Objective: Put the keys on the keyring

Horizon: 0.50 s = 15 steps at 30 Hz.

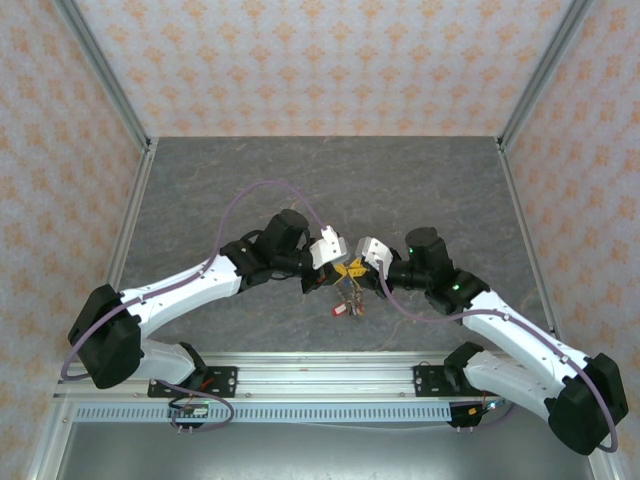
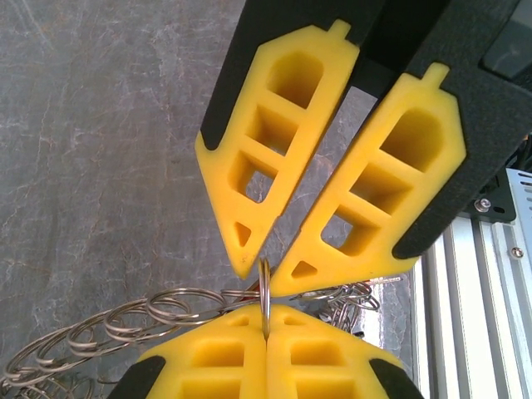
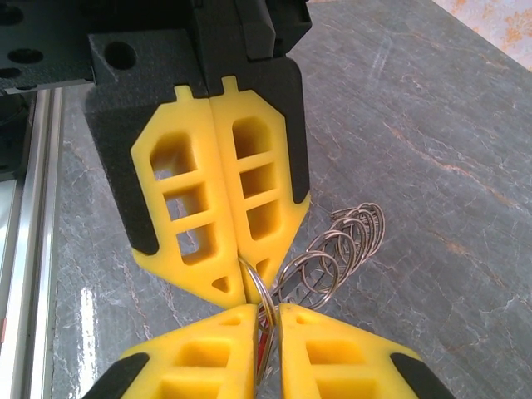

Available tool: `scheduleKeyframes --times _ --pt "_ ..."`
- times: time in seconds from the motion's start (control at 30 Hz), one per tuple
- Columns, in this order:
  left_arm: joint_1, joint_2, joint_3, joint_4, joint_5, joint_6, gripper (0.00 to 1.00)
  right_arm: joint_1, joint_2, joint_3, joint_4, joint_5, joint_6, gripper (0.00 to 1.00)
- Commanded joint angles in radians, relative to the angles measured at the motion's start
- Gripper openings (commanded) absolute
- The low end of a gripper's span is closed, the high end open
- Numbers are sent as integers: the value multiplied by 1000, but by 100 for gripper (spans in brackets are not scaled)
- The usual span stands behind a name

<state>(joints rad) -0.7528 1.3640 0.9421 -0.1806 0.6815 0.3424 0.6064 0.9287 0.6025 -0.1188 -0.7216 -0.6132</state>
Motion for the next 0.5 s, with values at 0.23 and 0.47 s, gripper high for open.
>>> scheduleKeyframes --times 0.23,0.47 --pt "-16 -7 66 -73 -60 50 0 14 -32 -21 51 49 24 16" --pt "-15 -57 48 -86 -320 54 0 20 -117 -41 147 119 89 19"
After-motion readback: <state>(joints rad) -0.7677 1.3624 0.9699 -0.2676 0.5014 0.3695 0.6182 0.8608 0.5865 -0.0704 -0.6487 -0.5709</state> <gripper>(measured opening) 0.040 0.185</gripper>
